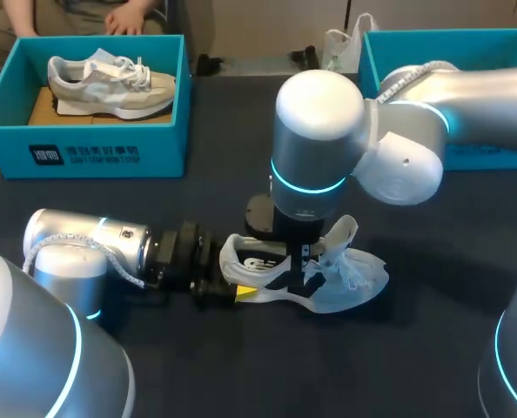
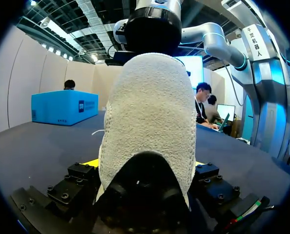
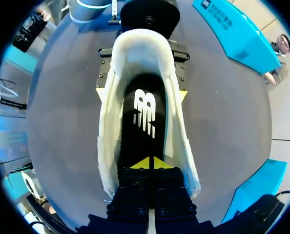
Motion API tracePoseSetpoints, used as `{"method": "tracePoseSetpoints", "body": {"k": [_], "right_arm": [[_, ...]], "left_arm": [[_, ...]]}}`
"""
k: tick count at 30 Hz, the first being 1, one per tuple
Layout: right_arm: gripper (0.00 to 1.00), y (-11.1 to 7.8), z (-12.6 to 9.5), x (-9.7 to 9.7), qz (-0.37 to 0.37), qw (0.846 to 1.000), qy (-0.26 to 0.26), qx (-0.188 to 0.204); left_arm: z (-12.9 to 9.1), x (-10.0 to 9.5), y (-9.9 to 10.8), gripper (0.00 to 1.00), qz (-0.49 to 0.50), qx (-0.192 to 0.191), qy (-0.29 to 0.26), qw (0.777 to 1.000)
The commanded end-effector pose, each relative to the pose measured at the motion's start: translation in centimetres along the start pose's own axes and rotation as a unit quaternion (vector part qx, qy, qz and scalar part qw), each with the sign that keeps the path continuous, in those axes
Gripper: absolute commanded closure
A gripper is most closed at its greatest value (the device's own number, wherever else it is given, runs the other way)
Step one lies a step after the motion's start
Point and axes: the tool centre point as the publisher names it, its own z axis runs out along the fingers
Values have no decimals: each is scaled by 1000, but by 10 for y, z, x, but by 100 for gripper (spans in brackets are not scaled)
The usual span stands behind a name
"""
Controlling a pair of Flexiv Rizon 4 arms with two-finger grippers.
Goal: Take the shoe out of the shoebox, open the shoe tongue, remove and reinsert the insole, then place the shoe into the shoebox
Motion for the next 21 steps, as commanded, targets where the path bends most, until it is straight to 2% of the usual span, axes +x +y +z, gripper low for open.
{"method": "tracePoseSetpoints", "body": {"k": [1, 3, 5, 10, 21], "right_arm": [[91, -6, 9, -2, 2, 1000, 7, -10], [78, -6, 11, -2, 1, 1000, 8, -12], [74, -6, 13, -3, 3, 1000, 10, -12], [67, -7, 16, -4, 10, 1000, 15, -11], [60, -2, 27, -8, -1, 999, 43, 3]], "left_arm": [[0, 1, -1, 100, 0, -1, -2, 1000], [0, 1, -1, 100, 0, -1, -2, 1000], [0, 1, -1, 100, 0, -1, -2, 1000], [0, 1, -1, 100, 0, -1, -2, 1000], [0, 1, -1, 100, 0, -1, -2, 1000]]}}
